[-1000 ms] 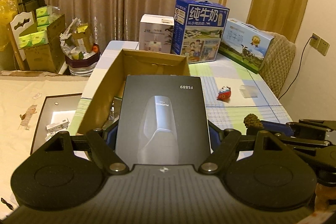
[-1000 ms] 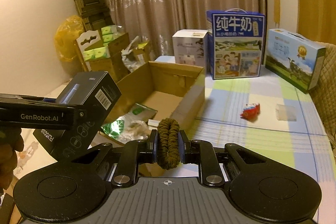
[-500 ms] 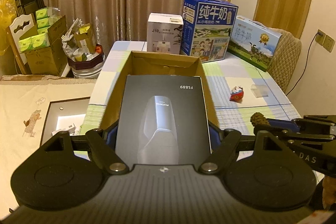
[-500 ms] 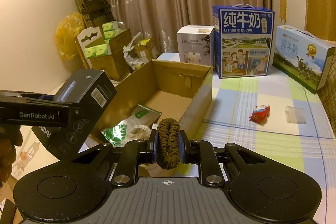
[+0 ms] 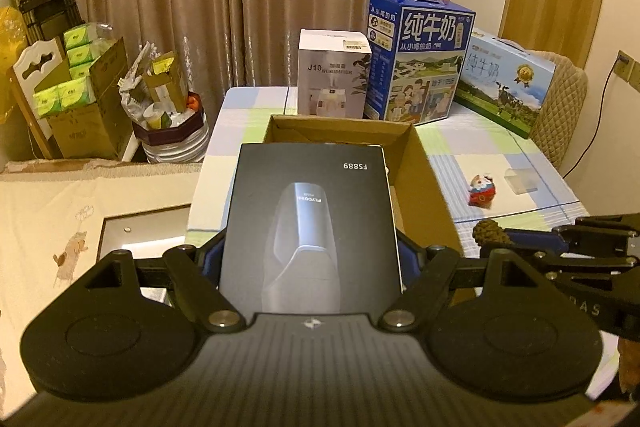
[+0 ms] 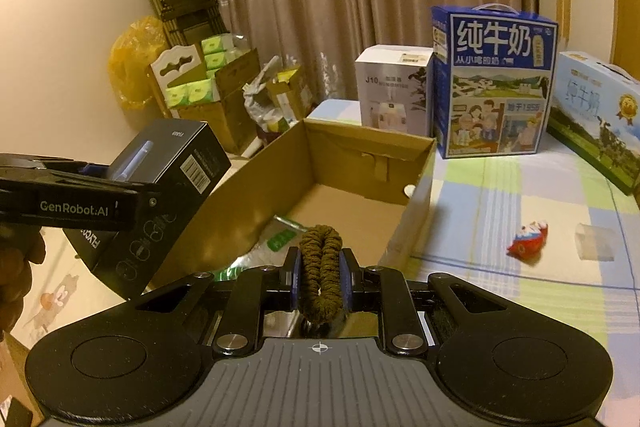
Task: Organize objects
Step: 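Open left gripper dropping the FLYCO box into the box while right gripper releases the hair tie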
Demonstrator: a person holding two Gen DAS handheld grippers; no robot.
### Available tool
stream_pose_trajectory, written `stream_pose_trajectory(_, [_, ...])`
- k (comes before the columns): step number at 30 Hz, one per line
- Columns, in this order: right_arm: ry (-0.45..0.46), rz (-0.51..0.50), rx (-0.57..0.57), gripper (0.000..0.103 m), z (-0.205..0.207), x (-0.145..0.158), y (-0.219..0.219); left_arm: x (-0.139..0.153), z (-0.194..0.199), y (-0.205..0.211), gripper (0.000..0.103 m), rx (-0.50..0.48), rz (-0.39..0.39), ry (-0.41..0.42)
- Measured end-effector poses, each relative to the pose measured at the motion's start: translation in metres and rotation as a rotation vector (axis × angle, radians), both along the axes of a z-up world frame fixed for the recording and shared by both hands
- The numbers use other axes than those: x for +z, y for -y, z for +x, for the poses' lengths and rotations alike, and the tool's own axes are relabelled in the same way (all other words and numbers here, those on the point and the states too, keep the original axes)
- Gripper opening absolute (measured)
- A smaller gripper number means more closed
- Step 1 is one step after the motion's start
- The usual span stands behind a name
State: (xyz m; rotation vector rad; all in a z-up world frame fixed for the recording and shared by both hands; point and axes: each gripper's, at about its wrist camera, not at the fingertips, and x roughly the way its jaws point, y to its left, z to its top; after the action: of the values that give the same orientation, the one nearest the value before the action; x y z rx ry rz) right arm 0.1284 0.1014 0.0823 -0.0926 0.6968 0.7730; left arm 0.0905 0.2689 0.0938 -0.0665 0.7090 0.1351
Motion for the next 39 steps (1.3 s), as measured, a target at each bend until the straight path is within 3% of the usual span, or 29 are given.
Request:
stream_pose_trajectory(11, [-0.022, 0.008, -0.015, 0.017, 0.028, -0.003, -0.018, -0.015, 0.045, -0.012, 0.078, -0.034, 0.004, -0.029])
stream_pose_trajectory(13, [-0.032, 0.013, -0.017, 0.017, 0.029, -0.006, -0.018, -0.018, 0.049, -0.013, 0.085, -0.027, -0.001, -0.036])
stream_pose_trajectory(23, [-0.076, 0.027, -0.025, 0.017, 0.026, -0.013, -0.01, -0.021, 0.033, -0.02, 0.089, 0.017, -0.004, -0.029])
stream_pose_trajectory(30, [-0.115, 0.11, -0.004, 0.017, 0.029, -0.002, -0.008, -0.013, 0.02, -0.021, 0.09, 0.036, -0.005, -0.008])
stream_pose_trajectory(31, [-0.127, 0.126, 0.006, 0.019, 0.03, -0.001, -0.008, -0.012, 0.019, -0.021, 0.091, 0.04, -0.007, -0.005])
stream_pose_trajectory(33, [-0.134, 0.155, 0.011, 0.049, 0.032, 0.0, -0.008, -0.01, 0.016, -0.022, 0.091, 0.048, -0.008, 0.002])
stream_pose_trajectory(35, [-0.124, 0.186, 0.007, 0.066, 0.032, 0.001, -0.006, -0.008, 0.014, -0.022, 0.091, 0.056, -0.008, 0.006])
stream_pose_trajectory(39, [-0.144, 0.202, -0.002, 0.066, 0.032, 0.001, 0.001, -0.008, 0.007, -0.022, 0.092, 0.066, -0.016, 0.011])
